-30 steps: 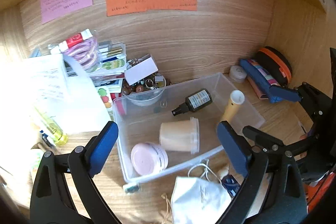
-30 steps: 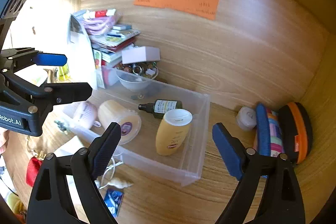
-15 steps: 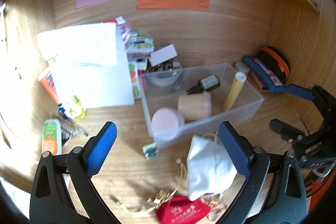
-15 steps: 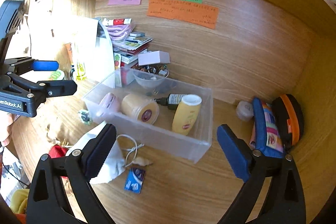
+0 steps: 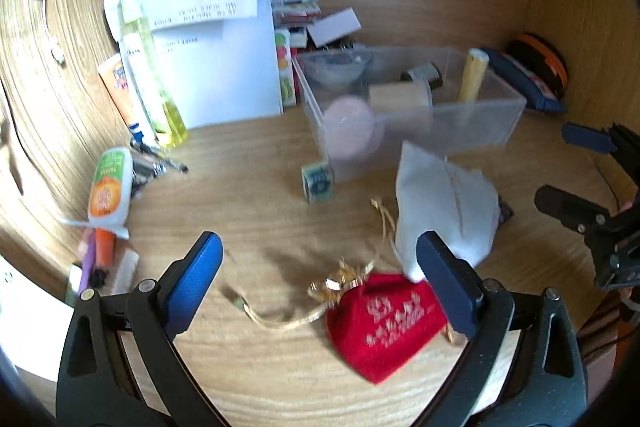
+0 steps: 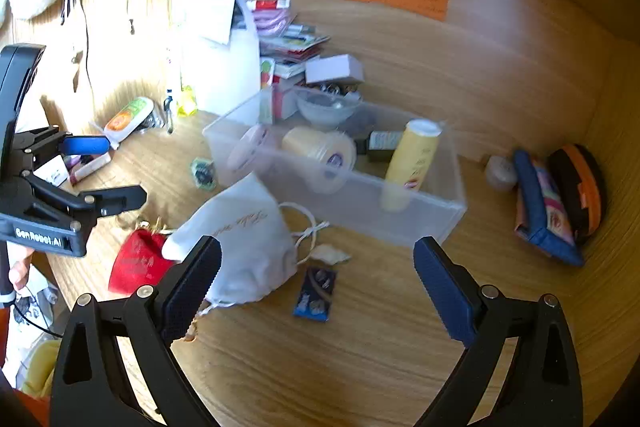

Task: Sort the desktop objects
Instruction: 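Reach the right tool to the white drawstring pouch and grasp it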

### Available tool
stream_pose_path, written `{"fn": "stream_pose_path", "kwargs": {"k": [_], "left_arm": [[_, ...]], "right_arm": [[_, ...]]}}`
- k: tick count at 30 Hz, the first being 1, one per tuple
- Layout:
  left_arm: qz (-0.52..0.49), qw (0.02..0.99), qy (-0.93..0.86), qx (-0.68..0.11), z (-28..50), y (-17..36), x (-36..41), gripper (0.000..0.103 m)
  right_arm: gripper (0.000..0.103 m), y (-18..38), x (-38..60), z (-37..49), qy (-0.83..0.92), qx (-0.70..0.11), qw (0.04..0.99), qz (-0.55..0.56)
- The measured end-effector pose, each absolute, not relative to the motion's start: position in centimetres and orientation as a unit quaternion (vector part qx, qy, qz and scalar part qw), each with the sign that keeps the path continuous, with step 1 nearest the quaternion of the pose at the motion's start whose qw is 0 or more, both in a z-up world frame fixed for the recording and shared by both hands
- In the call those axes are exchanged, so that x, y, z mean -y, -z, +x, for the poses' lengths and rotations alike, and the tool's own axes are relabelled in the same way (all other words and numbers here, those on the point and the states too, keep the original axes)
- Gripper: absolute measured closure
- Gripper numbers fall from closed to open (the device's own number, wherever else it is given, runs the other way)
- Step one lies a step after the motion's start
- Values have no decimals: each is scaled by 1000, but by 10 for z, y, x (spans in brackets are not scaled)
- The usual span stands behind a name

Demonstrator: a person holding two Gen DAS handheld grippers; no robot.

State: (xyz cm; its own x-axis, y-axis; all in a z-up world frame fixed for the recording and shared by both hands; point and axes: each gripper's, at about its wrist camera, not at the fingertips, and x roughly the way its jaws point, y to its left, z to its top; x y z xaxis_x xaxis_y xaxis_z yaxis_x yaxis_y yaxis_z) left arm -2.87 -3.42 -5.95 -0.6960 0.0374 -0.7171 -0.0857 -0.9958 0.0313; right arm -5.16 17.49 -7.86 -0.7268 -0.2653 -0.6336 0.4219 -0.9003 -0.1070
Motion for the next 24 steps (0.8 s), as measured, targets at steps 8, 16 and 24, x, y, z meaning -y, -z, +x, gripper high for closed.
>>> {"fn": "stream_pose_path", "kwargs": {"k": [8,16,24], "left_arm": [[-435,67,-898,-23,-18,100,33,4],[-441,82,-892,46,-21,109,47,2],[-445,90,-890,37,-18,107,40,2]], "right_arm": [[7,101,-162,-51,910,-131,199,341],[7,124,-135,-68,890,-145,221,372],[7,138,-111,-81,876,-187,224,384]]}}
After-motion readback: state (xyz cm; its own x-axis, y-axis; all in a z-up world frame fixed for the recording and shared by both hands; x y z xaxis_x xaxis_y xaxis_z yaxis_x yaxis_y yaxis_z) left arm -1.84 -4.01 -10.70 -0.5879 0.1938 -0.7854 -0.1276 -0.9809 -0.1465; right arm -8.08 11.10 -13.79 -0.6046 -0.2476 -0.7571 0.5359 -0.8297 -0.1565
